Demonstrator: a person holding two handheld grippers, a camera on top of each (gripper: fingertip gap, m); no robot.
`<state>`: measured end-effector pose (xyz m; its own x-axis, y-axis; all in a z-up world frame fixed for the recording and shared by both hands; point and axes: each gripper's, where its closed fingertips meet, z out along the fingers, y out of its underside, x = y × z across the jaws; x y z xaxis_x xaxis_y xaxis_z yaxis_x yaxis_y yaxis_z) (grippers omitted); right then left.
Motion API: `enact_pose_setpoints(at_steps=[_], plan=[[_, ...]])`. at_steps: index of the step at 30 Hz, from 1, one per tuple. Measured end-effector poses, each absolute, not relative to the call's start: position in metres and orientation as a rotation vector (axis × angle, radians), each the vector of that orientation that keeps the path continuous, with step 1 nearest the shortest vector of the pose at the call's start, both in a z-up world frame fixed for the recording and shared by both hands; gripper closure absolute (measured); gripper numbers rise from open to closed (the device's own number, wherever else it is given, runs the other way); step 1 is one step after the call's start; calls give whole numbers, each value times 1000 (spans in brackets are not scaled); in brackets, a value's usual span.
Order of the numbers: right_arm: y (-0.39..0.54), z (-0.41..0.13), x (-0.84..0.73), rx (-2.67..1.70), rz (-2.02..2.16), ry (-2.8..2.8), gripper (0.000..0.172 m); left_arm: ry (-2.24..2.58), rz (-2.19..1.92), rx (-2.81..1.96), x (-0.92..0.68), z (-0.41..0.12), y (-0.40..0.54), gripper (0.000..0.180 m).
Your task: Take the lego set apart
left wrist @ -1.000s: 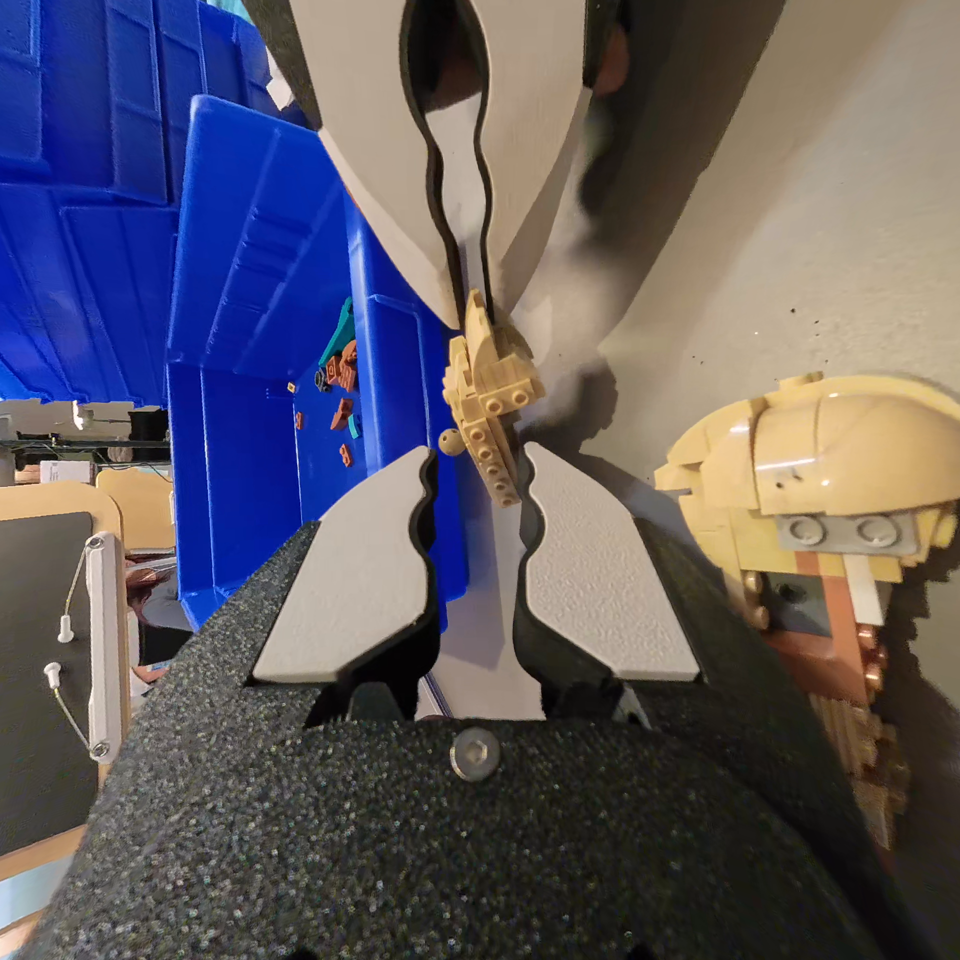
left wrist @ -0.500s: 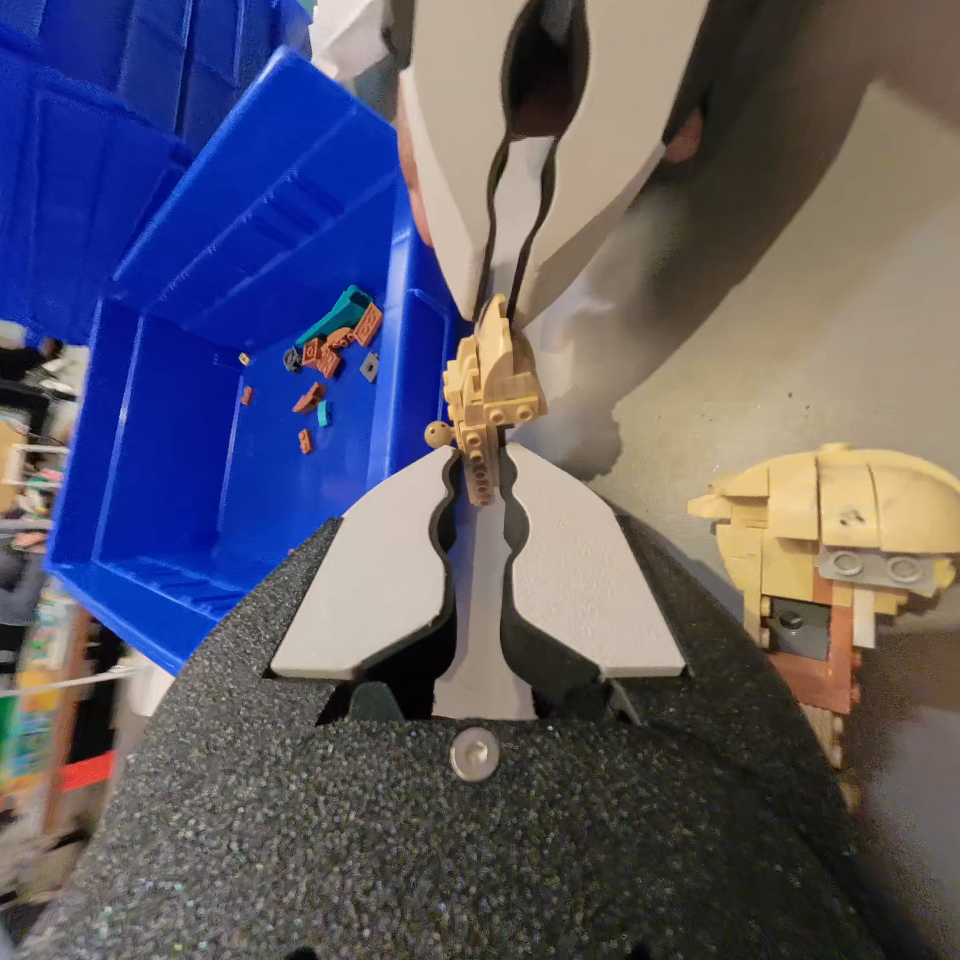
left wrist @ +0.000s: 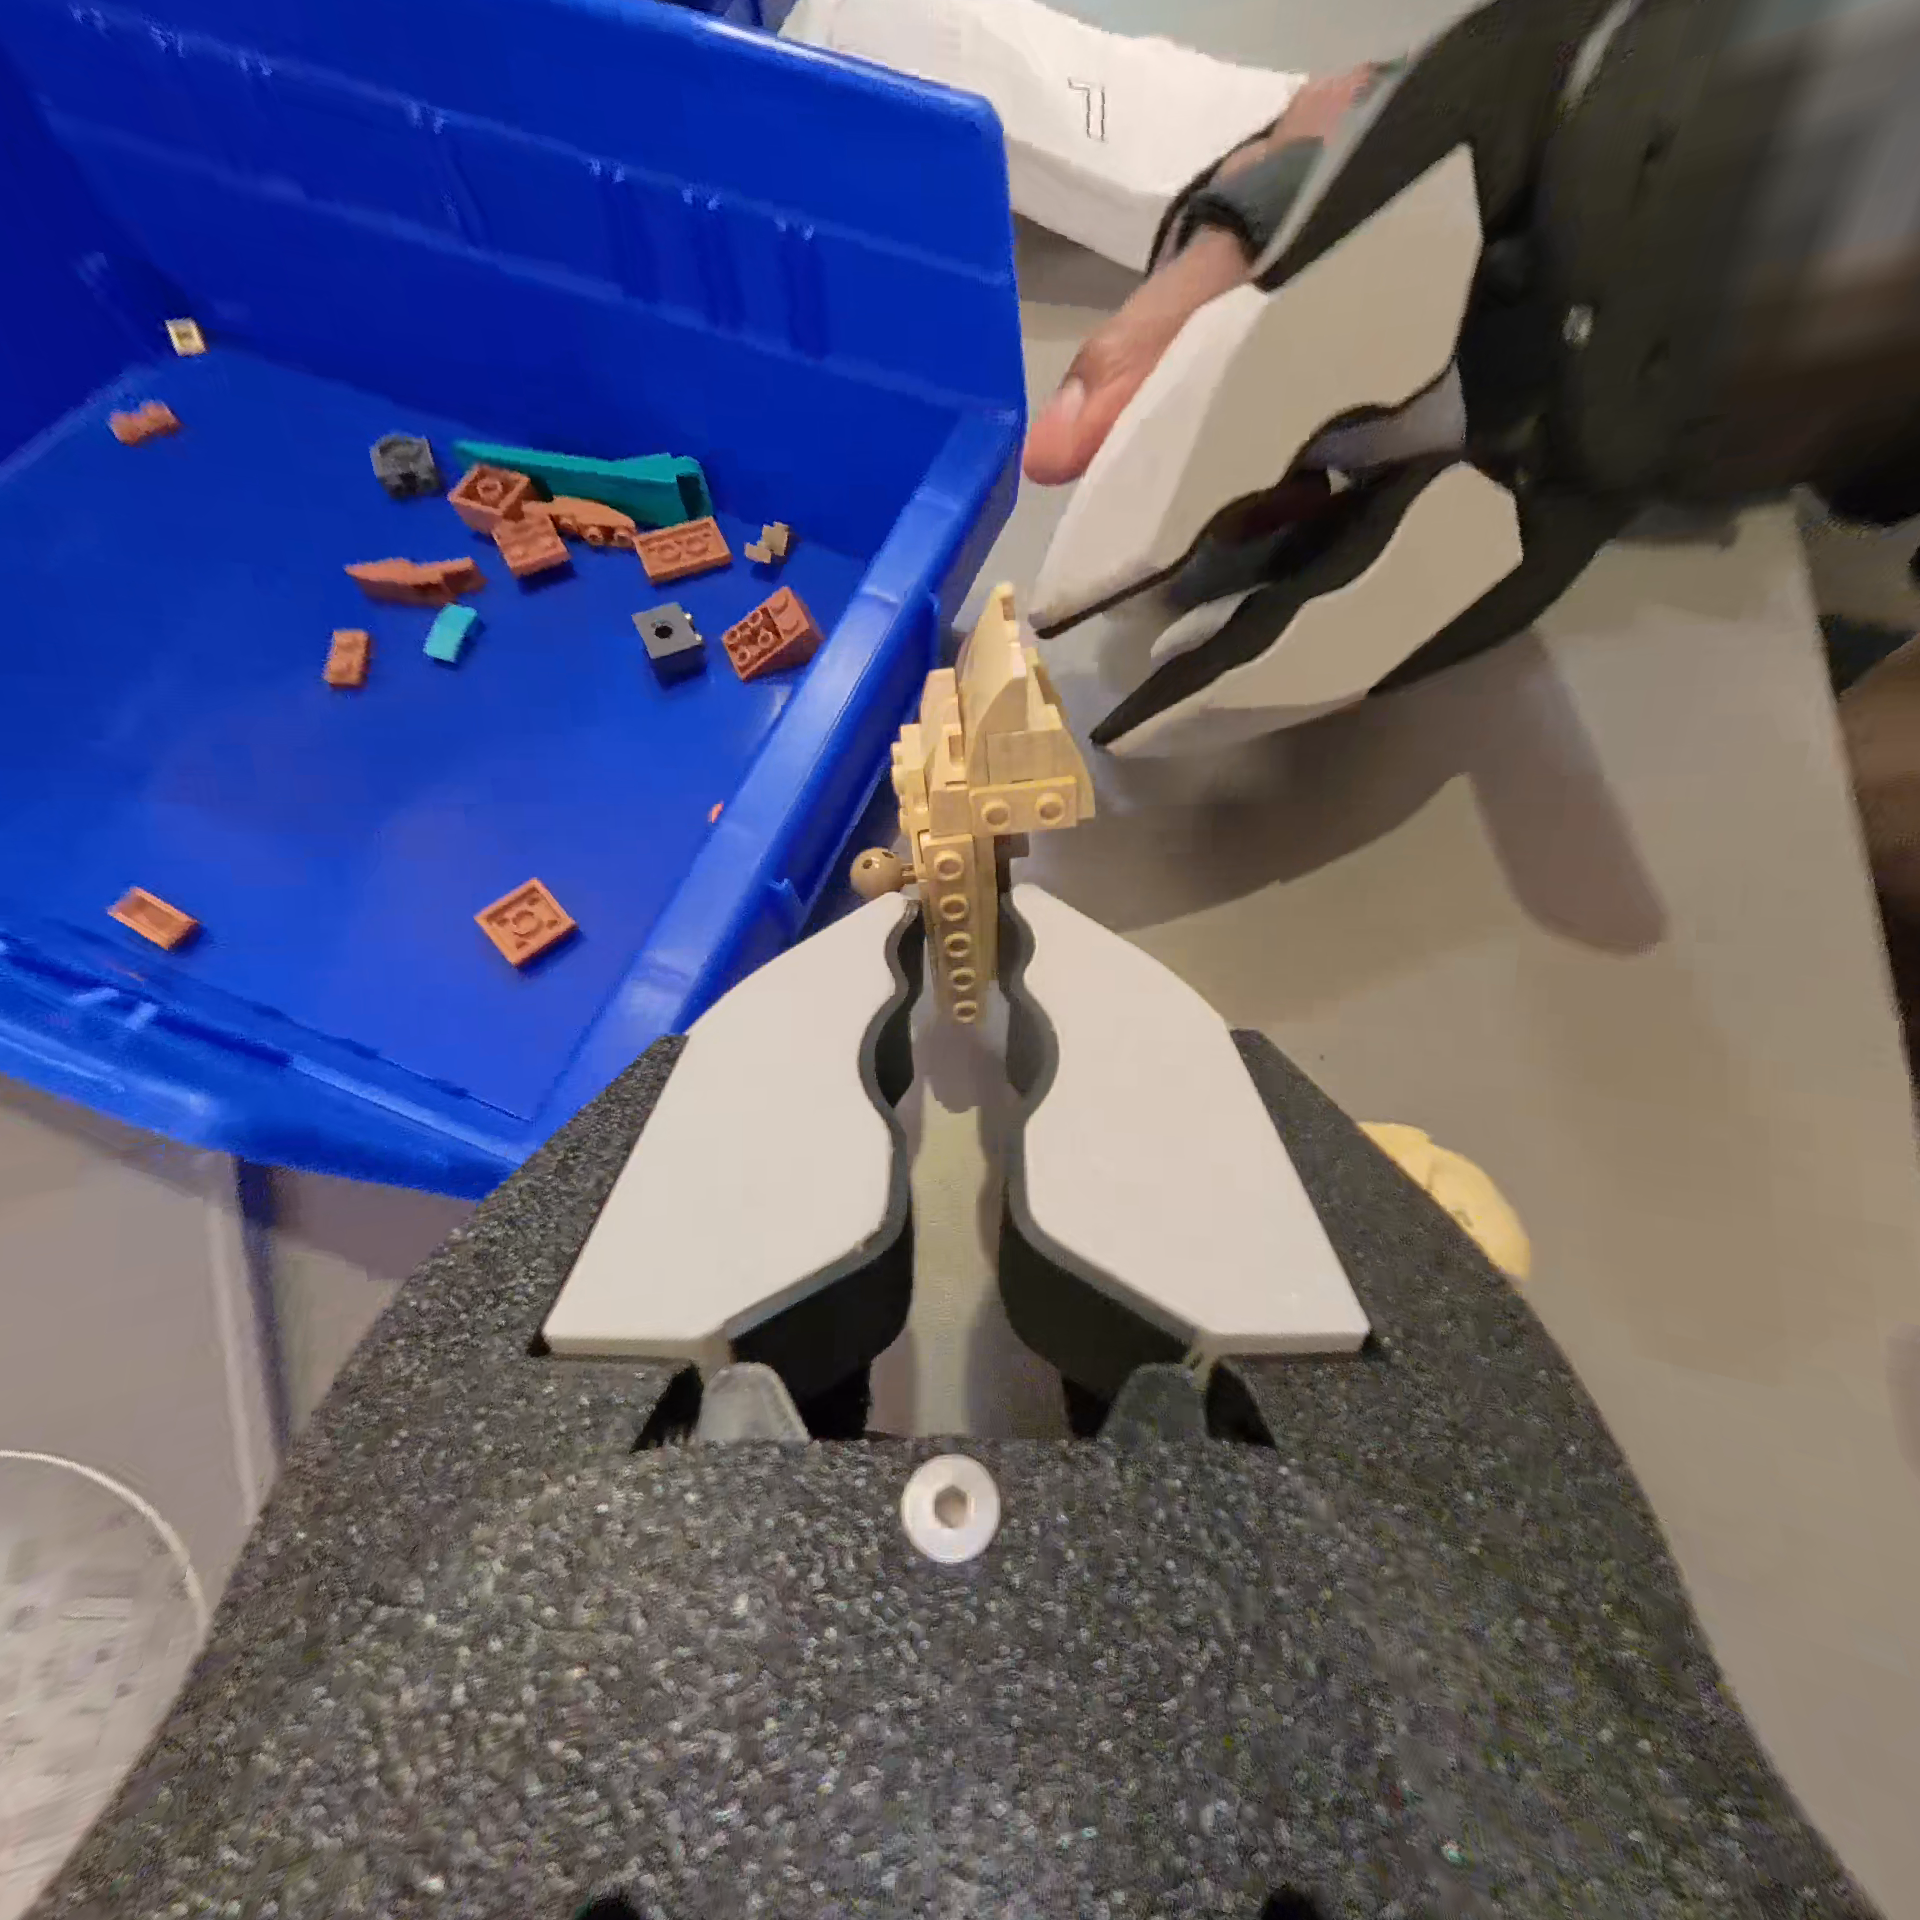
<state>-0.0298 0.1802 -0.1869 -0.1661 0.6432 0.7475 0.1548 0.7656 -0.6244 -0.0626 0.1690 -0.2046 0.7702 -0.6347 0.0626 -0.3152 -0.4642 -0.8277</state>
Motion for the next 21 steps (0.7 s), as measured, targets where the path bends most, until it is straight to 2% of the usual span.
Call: enact_pose_setpoints(at_steps=[10,18,21], plan=[[187,-191,-36,-641,295,-1675,150,454,-733,-2167,-51,-210,167,168],[187,-195,-36,-666,330,-1690,156,569,-643,-2202,-49,-214,162,165],[186,-193,-37,-682,346,-1677,155,601,-625,-2203,-48,-212,161,158]])
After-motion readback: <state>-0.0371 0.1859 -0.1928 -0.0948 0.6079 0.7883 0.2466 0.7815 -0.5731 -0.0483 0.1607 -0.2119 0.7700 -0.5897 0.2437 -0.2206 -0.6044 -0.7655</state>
